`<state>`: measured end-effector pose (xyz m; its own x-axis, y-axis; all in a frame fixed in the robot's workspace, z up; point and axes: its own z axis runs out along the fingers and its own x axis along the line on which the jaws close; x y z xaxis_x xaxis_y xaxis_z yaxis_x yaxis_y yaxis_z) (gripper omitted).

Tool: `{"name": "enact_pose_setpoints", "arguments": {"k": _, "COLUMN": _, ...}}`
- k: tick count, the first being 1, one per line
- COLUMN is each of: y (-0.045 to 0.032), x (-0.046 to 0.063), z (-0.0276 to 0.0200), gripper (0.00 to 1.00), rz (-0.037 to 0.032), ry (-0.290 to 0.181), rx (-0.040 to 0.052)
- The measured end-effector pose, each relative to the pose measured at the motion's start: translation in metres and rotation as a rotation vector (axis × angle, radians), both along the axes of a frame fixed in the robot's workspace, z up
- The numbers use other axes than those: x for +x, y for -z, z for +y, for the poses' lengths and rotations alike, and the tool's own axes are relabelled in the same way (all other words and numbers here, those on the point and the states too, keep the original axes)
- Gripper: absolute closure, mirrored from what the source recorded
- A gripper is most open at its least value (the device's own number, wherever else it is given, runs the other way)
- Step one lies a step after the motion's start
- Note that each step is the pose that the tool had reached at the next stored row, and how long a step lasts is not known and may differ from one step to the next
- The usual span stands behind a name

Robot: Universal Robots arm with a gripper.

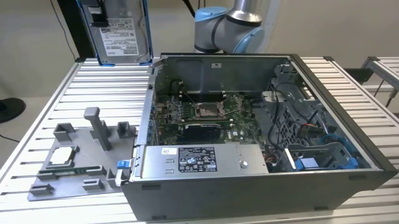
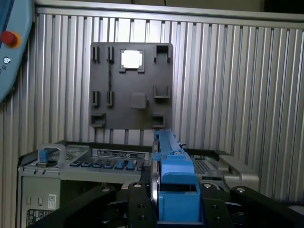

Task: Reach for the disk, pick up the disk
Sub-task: 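Pick up the disk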

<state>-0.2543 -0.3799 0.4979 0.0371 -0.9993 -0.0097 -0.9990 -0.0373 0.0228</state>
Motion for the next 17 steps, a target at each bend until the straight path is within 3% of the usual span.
{"name": "enact_pose_setpoints", "arguments": {"k": 17, "y": 0.0000, "x": 0.034, "z": 0.0000, "gripper": 1.00, "rz": 0.0000, "ry": 0.000, "rx": 0.0000}}
